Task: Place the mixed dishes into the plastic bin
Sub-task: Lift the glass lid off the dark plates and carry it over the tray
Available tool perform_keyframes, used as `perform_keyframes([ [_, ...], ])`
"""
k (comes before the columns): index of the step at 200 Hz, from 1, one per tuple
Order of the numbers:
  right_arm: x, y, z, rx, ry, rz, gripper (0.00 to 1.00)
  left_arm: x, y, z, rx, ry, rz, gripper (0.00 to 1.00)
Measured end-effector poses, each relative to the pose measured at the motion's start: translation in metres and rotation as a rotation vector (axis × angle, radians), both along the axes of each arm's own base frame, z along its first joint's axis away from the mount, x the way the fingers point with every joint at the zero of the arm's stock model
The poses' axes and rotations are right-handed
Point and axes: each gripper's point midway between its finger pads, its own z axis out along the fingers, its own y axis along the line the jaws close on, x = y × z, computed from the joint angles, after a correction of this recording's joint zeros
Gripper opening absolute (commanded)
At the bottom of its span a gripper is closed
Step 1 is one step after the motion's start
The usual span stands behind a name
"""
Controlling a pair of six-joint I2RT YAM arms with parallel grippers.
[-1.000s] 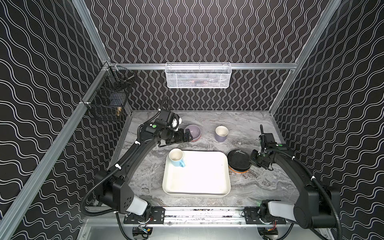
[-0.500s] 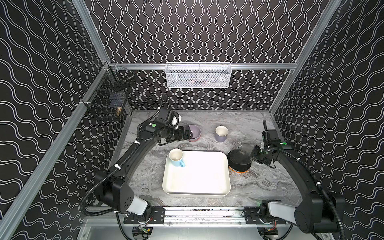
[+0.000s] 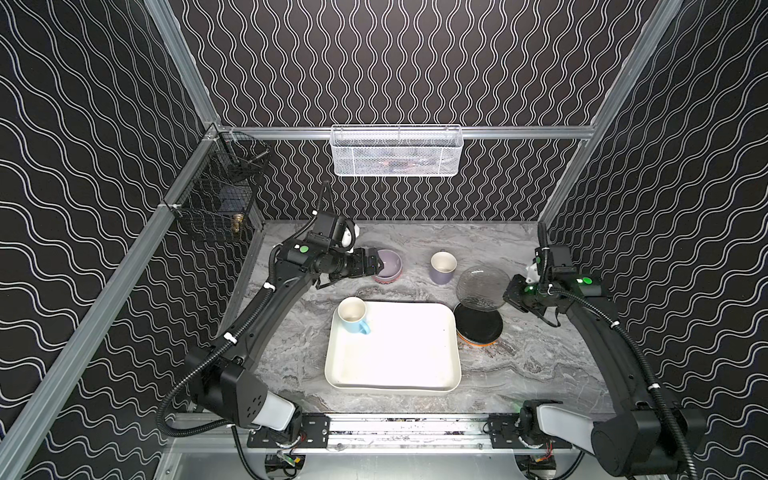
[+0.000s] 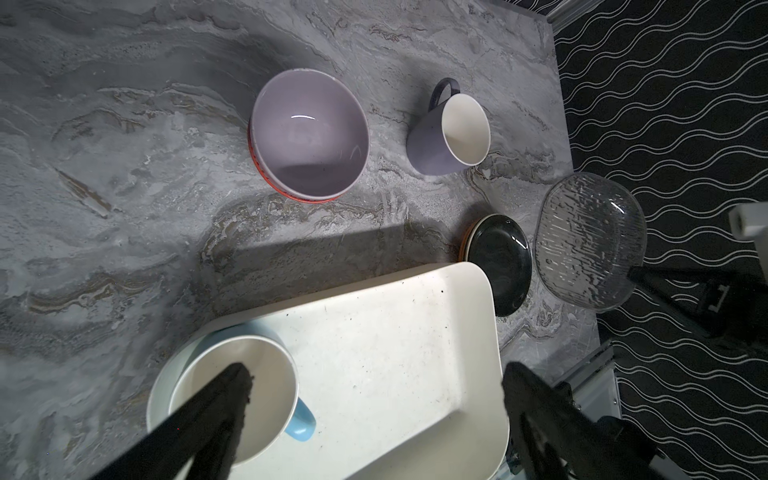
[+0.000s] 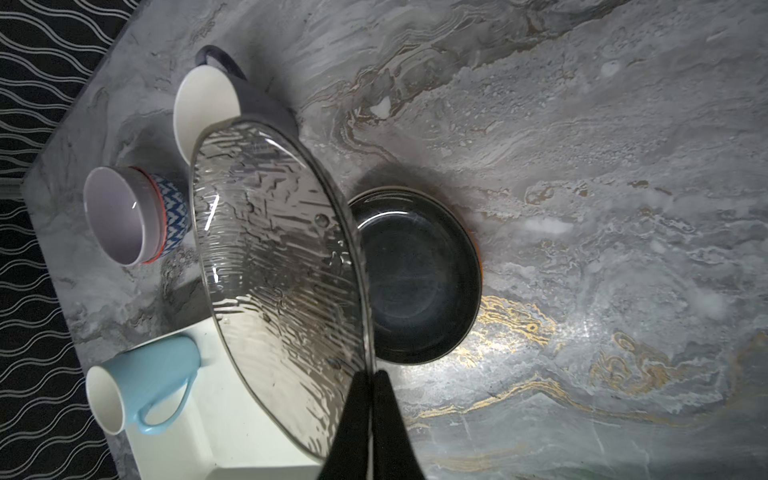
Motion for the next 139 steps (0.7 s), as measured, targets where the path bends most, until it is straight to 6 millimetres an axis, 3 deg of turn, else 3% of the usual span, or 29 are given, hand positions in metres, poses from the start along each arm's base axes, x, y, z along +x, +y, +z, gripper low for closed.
perform_keyframes([
  [54,-0.015,0.054,0.005,0.05,-0.005,0.174,0.0,-0.007,0.008,0.002,0.021,-0.015,0.021,0.99],
  [97,-0.032,0.098,-0.01,0.078,0.043,0.298,0.0,-0.017,0.017,-0.003,0.046,-0.007,0.041,0.99],
  [139,-0.038,0.126,-0.024,0.09,0.076,0.371,0.0,-0.026,0.023,-0.008,0.058,0.009,0.051,0.99],
])
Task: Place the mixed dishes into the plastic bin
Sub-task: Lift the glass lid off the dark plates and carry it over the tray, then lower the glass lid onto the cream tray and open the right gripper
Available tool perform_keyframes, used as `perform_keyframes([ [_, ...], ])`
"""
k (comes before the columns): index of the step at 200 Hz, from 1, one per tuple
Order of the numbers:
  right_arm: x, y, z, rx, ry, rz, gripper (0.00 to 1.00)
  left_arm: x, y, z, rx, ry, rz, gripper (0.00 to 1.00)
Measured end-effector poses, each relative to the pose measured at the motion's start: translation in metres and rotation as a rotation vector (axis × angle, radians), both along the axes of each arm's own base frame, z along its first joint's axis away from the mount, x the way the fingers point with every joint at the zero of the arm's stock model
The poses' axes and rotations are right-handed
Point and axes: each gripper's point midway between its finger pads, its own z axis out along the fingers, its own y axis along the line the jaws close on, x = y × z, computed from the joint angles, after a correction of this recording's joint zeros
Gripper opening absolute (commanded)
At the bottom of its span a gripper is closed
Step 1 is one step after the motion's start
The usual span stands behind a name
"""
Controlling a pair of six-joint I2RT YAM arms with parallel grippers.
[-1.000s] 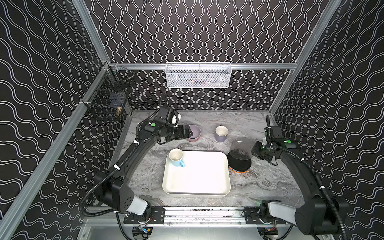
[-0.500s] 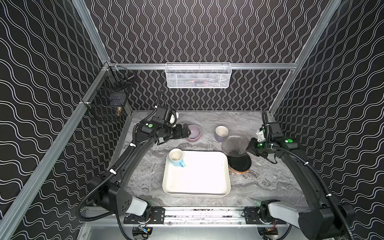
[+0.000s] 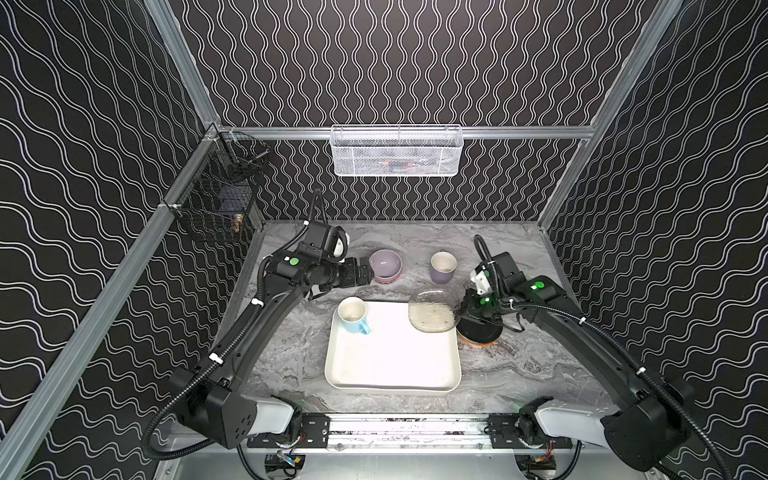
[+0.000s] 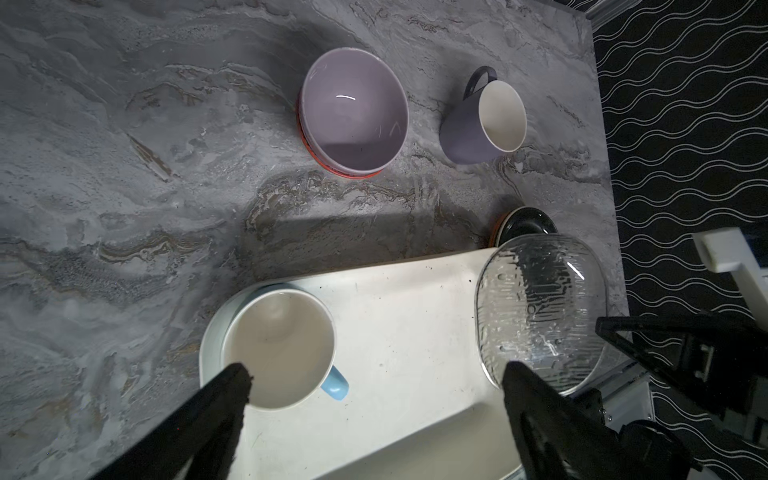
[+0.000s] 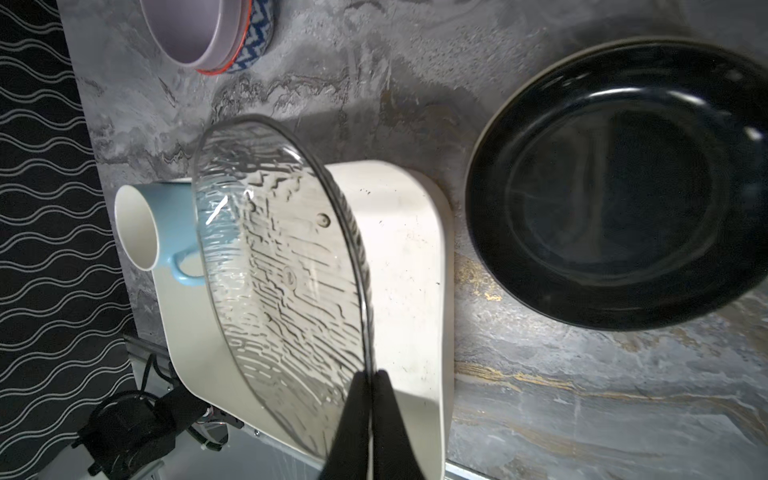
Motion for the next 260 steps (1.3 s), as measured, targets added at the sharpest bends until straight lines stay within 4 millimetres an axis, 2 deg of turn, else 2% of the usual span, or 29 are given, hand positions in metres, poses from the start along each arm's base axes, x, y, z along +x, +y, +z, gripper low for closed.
perform_keyframes([
  [53,-0.012,0.02,-0.02,-0.015,0.042,0.067,0.0,-0.002,0.005,-0.005,0.012,0.011,0.013,0.99],
  [106,-0.028,0.016,-0.052,-0.06,0.125,0.067,0.0,0.004,0.003,-0.01,0.012,0.027,0.013,0.99],
  [177,-0.018,0.012,-0.085,-0.15,0.179,0.045,0.0,0.017,-0.001,-0.016,0.001,0.043,0.006,0.99],
  [260,-0.007,0.015,-0.103,-0.214,0.235,0.048,0.01,0.028,0.001,-0.023,-0.013,0.045,-0.004,0.98],
])
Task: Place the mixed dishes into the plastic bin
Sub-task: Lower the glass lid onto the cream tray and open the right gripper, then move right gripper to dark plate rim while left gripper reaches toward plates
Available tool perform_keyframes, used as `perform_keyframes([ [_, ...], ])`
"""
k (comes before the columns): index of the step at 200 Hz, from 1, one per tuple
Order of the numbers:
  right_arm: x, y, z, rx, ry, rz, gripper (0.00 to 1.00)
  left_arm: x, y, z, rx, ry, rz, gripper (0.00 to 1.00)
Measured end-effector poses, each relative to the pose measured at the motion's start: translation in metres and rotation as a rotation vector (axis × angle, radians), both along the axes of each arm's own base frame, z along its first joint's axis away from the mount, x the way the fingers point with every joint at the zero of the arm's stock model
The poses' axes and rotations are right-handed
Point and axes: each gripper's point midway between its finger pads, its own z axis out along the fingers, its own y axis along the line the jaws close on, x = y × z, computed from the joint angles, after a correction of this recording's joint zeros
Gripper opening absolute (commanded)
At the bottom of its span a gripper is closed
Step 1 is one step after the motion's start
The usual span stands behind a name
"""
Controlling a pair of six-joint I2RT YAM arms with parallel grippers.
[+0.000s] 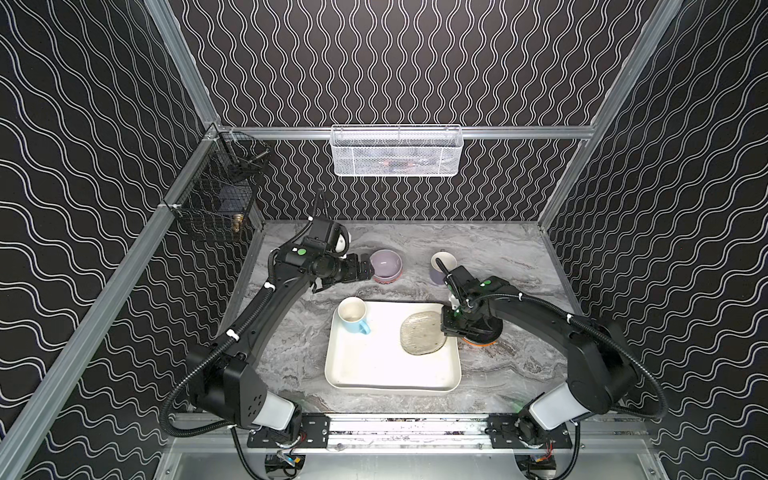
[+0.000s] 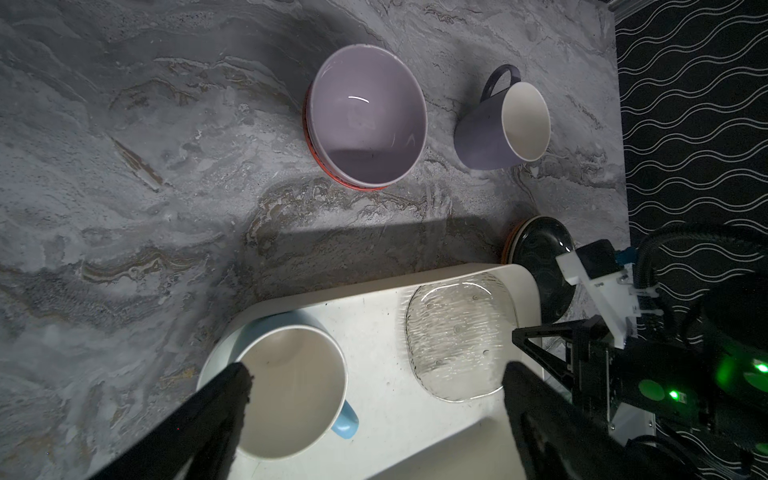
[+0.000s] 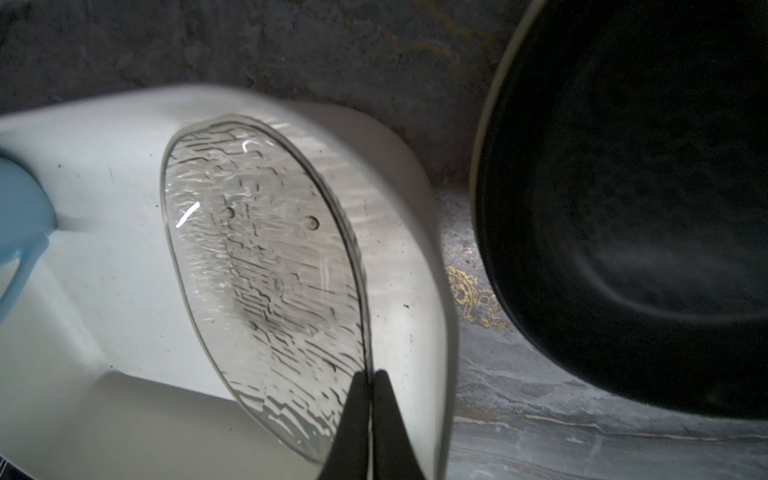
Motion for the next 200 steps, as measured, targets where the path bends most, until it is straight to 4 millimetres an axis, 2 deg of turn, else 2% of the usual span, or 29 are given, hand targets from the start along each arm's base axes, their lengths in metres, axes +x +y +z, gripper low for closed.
perform_keyframes([
  [22,0.001,0.0,-0.003,-0.01,0.015,0.0,0.05,0.003,0.001,-0.002,-0.008,0.001,0.002,0.99],
  [40,0.0,0.0,-0.006,-0.017,0.026,0.0,0.16,0.005,0.003,-0.004,-0.011,0.004,0.007,0.99],
  [60,0.001,-0.001,-0.006,-0.027,0.025,-0.002,0.22,0.006,0.005,-0.007,-0.014,0.012,0.01,0.99],
  [102,0.003,-0.002,-0.001,-0.033,0.02,-0.011,0.27,0.007,0.004,-0.014,-0.03,0.031,0.004,0.99],
  [122,0.004,-0.003,0.013,-0.037,0.005,-0.013,0.32,0.007,0.003,-0.016,-0.036,0.035,0.0,0.99],
  [144,0.016,-0.006,0.046,-0.019,-0.064,-0.027,0.34,0.008,0.001,-0.017,-0.043,0.039,-0.005,0.99],
  [156,0.025,-0.017,0.061,-0.016,-0.103,-0.063,0.35,0.01,0.0,-0.016,-0.047,0.037,-0.007,0.99],
  [170,0.032,-0.045,0.065,-0.039,-0.117,-0.134,0.35,0.014,-0.003,-0.011,-0.052,0.026,-0.015,0.99],
  [192,0.032,-0.104,0.046,-0.109,-0.08,-0.293,0.35,0.019,-0.021,0.001,-0.043,-0.011,-0.059,0.99],
  [200,0.027,-0.118,0.037,-0.13,-0.054,-0.326,0.35,0.019,-0.031,0.006,-0.036,-0.025,-0.09,0.99],
])
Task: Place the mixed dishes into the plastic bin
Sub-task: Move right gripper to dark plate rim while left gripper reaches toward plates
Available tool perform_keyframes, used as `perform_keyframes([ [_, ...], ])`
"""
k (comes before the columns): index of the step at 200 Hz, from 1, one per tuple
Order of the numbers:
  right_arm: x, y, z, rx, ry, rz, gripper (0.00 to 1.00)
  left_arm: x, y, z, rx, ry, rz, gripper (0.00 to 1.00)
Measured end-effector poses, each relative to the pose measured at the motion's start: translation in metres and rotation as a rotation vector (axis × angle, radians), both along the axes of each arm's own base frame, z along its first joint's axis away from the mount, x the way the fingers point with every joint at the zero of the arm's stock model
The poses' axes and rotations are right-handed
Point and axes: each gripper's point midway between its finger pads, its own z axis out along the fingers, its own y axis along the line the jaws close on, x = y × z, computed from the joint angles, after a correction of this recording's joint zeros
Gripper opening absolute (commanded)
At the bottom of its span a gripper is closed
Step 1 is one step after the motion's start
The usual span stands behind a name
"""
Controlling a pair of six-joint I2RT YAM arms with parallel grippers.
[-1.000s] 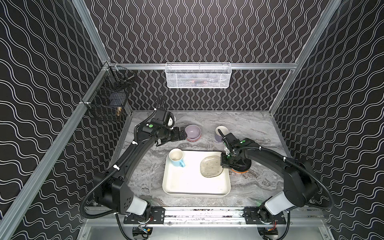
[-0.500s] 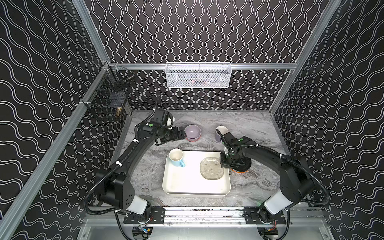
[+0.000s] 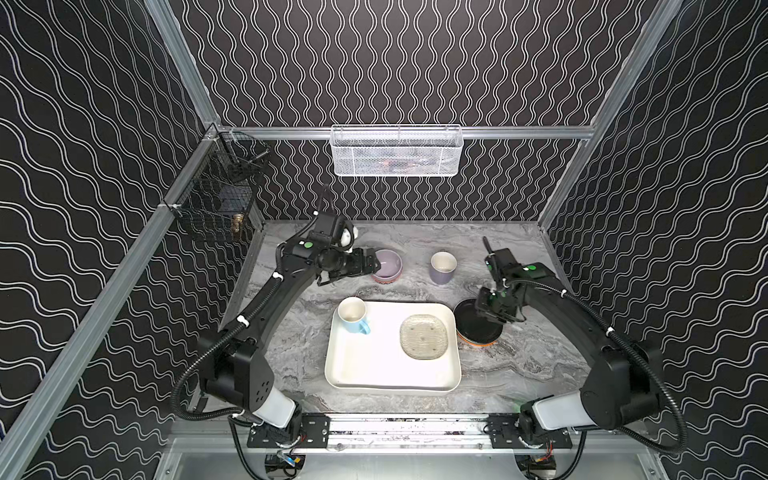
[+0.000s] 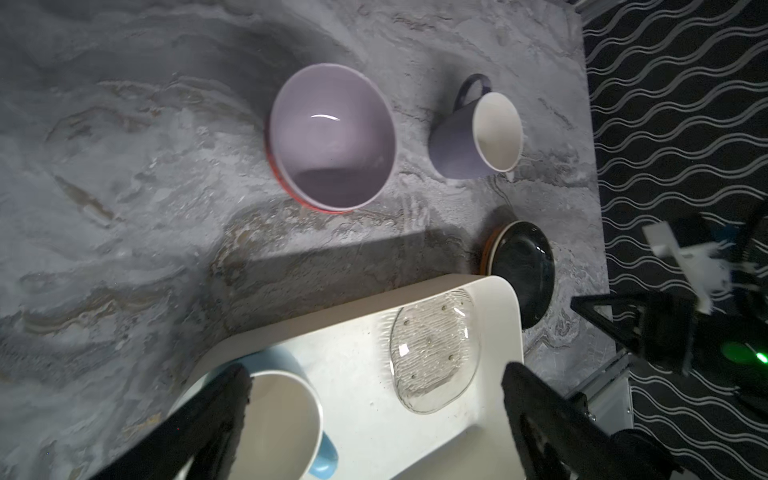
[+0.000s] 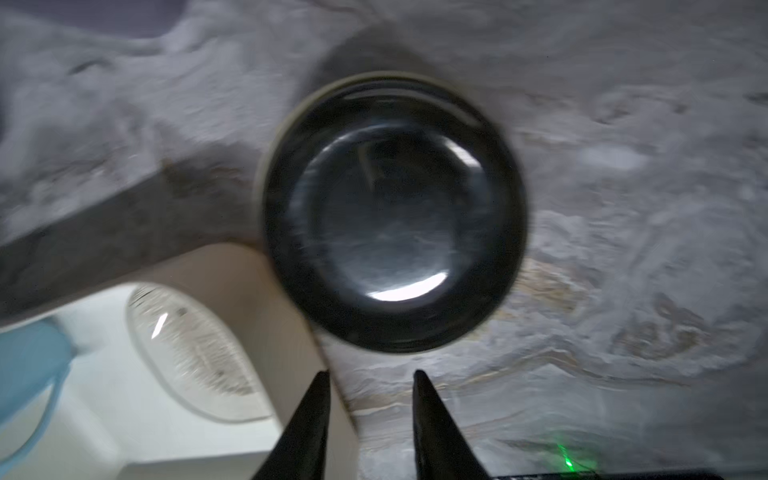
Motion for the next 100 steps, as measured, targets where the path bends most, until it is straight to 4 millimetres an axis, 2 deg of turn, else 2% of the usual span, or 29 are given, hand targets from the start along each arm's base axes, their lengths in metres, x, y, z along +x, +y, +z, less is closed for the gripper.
perform_keyframes([
  [20,-0.008,-0.022,-0.021,-0.012,0.051,-0.057,0.34,0.001,-0.029,0.008,0.016,-0.025,-0.071,0.99],
  [41,-0.007,-0.034,-0.035,-0.021,0.07,-0.1,0.34,-0.003,-0.053,0.007,0.024,-0.024,-0.136,0.99],
  [61,0.0,-0.036,-0.04,-0.017,0.044,-0.109,0.35,-0.003,-0.066,0.007,0.034,-0.027,-0.163,0.99],
  [100,-0.005,-0.052,-0.063,-0.039,0.089,-0.159,0.35,-0.002,-0.077,0.004,0.044,-0.018,-0.185,0.99],
])
